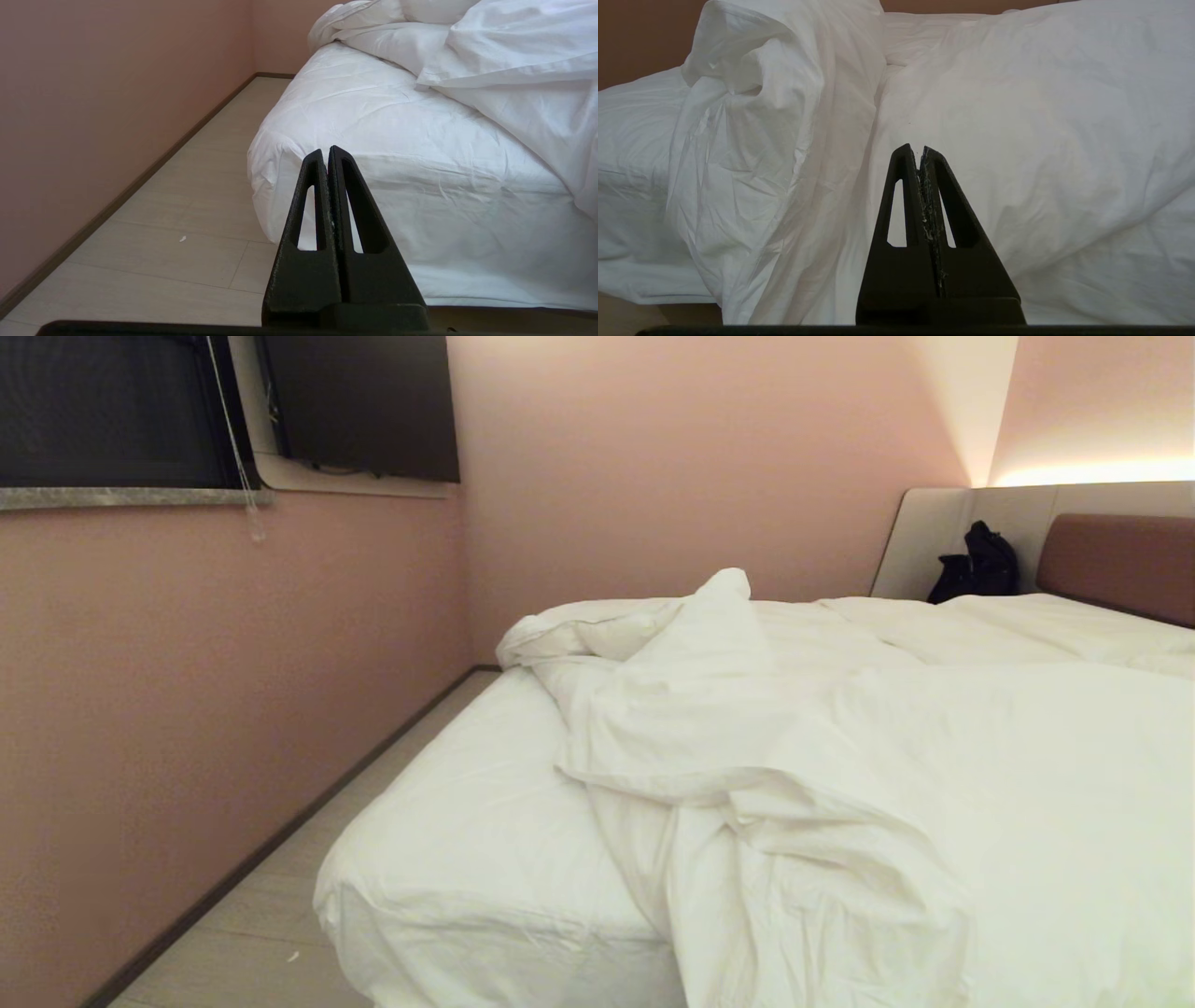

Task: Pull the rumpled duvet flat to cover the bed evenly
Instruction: Hold the folded corner of the quilt

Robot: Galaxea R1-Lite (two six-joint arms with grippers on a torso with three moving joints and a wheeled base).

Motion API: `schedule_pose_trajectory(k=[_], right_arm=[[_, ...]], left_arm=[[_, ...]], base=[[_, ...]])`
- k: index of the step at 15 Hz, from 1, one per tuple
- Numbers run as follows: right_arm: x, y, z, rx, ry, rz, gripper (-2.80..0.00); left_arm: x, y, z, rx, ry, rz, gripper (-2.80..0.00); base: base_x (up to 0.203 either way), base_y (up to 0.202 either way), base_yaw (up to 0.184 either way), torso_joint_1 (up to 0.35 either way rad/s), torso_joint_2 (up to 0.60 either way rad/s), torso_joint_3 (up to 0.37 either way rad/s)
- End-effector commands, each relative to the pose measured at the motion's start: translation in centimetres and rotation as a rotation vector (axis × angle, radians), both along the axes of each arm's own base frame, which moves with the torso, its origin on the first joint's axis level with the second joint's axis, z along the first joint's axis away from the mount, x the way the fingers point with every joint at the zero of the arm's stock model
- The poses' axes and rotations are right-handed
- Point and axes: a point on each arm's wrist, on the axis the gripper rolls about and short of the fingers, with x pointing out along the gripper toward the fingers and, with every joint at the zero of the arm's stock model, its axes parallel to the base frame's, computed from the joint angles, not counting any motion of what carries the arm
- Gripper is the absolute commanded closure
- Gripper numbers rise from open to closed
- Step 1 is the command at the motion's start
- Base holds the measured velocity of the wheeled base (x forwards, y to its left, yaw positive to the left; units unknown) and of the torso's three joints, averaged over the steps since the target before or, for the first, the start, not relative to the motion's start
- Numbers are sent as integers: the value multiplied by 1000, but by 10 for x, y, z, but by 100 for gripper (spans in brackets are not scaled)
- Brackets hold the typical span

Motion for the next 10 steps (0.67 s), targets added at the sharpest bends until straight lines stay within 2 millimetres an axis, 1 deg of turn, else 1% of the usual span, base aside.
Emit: schedule_pose_trajectory(k=[1,8,9,10], right_arm=[[0,0,0,-1,-1,1,0],[0,0,0,-1,-1,0,0],[0,0,0,-1,-1,0,0],[0,0,0,-1,-1,0,0]], left_arm=[[0,0,0,1,-1,0,0],[0,0,1,2,-3,3,0],[-1,0,4,-2,-15,-1,0],[-6,0,17,-12,-50,-8,0]], base=[[0,0,0,0,0,0],[0,0,0,0,0,0],[0,0,0,0,0,0],[0,0,0,0,0,0]])
